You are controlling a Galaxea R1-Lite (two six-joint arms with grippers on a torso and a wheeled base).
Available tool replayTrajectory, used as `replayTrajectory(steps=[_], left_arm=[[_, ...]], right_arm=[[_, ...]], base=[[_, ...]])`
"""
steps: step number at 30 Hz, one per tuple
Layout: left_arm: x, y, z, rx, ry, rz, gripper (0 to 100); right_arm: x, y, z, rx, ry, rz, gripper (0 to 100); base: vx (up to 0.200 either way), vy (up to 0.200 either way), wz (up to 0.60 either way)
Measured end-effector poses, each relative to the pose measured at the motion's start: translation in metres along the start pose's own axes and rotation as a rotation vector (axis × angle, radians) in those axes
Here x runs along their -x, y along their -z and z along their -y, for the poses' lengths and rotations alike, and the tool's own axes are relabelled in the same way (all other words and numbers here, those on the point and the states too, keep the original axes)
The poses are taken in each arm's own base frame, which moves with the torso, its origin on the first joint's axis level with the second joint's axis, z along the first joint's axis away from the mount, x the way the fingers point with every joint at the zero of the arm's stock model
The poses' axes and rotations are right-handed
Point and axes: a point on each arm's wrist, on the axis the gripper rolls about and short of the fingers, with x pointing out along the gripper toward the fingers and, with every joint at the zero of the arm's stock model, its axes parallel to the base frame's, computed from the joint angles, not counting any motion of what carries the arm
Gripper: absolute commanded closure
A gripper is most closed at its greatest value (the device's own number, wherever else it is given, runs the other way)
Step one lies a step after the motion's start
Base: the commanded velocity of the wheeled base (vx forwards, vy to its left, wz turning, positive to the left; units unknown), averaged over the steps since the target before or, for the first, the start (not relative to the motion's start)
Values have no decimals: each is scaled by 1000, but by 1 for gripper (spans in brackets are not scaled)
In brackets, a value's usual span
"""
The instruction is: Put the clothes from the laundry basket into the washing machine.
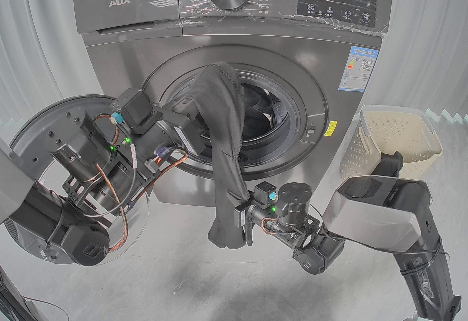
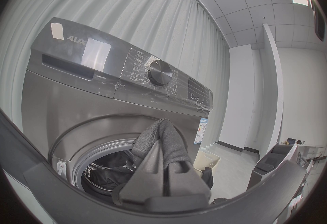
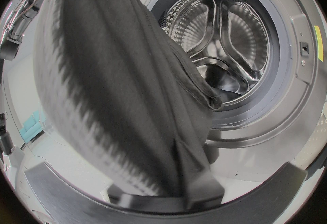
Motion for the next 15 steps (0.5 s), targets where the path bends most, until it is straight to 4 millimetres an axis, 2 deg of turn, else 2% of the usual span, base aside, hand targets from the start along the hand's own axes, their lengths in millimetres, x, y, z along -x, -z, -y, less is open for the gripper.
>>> replayTrajectory(steps=[5,9,15], left_arm=[[3,1,-1,-1,-4,-6,100],[8,5,-4,-2,-14,-29,100],[26,17,-26,-21,-80,-105,100]], right_arm=[[-1,0,12,-3,32,7,100],[3,-9,19,-5,49,20,100],[17,-40,33,-3,76,65,100]], base=[[0,0,0],[0,0,0],[0,0,0]])
